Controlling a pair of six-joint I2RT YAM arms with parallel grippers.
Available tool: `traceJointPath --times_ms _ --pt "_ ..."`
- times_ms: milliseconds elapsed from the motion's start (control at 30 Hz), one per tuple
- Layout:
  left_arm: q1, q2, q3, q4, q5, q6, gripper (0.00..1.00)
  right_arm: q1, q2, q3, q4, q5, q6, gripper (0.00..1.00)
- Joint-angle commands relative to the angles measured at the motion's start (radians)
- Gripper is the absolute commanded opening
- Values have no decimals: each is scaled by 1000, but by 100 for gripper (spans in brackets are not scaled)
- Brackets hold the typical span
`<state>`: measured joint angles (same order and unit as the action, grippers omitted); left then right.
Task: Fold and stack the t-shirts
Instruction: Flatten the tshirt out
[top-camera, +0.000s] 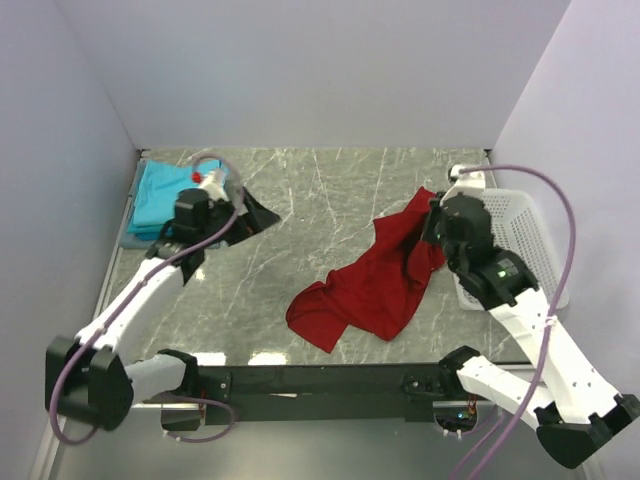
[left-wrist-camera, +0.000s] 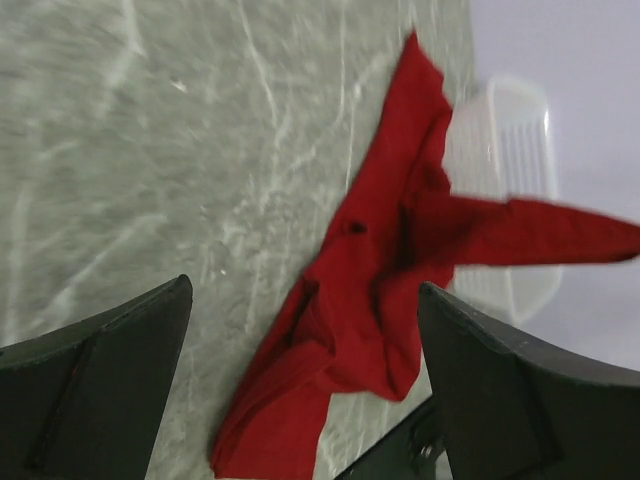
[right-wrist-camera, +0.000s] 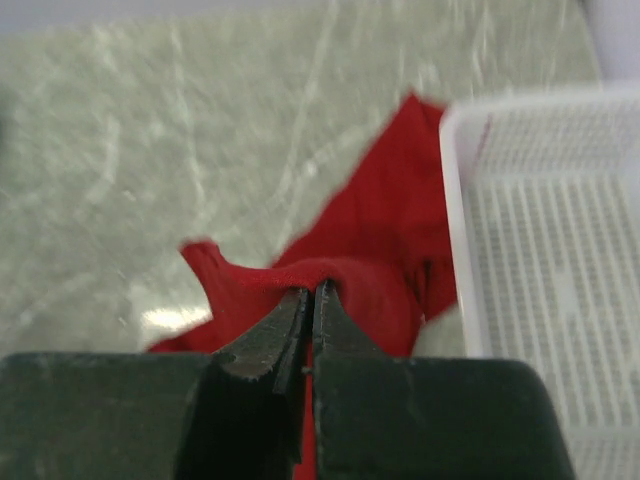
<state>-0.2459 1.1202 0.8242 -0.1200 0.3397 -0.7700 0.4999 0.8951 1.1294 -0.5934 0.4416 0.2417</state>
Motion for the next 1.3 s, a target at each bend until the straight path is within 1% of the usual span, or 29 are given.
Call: traceJointPath --times_ms 0,33,67,100,133,167,233,267,333,367,433,467,533,567,700,800,833,900,933,1033,1133,1267 --pt "-88 111 96 71 62 119 99 2 -65 -83 9 75 142 0" --pt "-136 145 119 56 64 141 99 0 -71 -100 -2 83 187 0" --pt "-162 215 172 43 62 196 99 0 -80 -129 -32 98 212 0" --pt "-186 251 199 36 61 227 100 -1 -84 -141 -52 108 232 0" --pt "-231 288 226 22 73 254 99 -4 -88 -151 -81 130 285 0" --pt "-248 367 281 16 82 290 100 -4 -90 -155 -165 173 324 0" --pt "-291 452 343 8 129 308 99 -6 -96 -155 -239 253 393 0" --pt "-306 533 405 0 142 323 100 -6 -108 -161 -288 273 409 0" --pt "-367 608 476 -18 153 343 99 -11 -125 -181 -309 290 430 0" --pt "-387 677 542 -38 147 360 99 -12 -143 -204 -306 289 430 0" --pt "-436 743 639 -65 133 370 99 -17 -154 -223 -299 272 427 0" --pt "-449 804 667 -99 127 374 100 -18 -159 -232 -295 266 423 0" --pt "-469 861 734 -131 121 376 99 -23 -157 -232 -302 269 413 0" --pt "-475 906 748 -144 104 374 99 -24 -157 -230 -307 273 412 0" --pt "-513 989 794 -191 52 373 97 -26 -171 -253 -272 255 383 0" --pt "-541 1032 822 -219 36 374 86 -32 -173 -266 -255 238 370 0" --pt "-546 1038 811 -210 33 370 77 -32 -173 -269 -252 236 366 0" --pt "-546 1037 797 -205 -5 348 69 -34 -171 -270 -244 232 354 0" --pt "-547 1032 788 -207 -22 345 58 -35 -171 -272 -241 233 352 0" --pt "-549 1012 757 -188 -42 327 38 -41 -167 -278 -232 227 338 0" --pt "-549 1000 744 -178 -51 317 30 -47 -157 -284 -221 215 329 0" --pt "-550 998 762 -201 -85 310 30 -50 -143 -289 -212 203 320 0"
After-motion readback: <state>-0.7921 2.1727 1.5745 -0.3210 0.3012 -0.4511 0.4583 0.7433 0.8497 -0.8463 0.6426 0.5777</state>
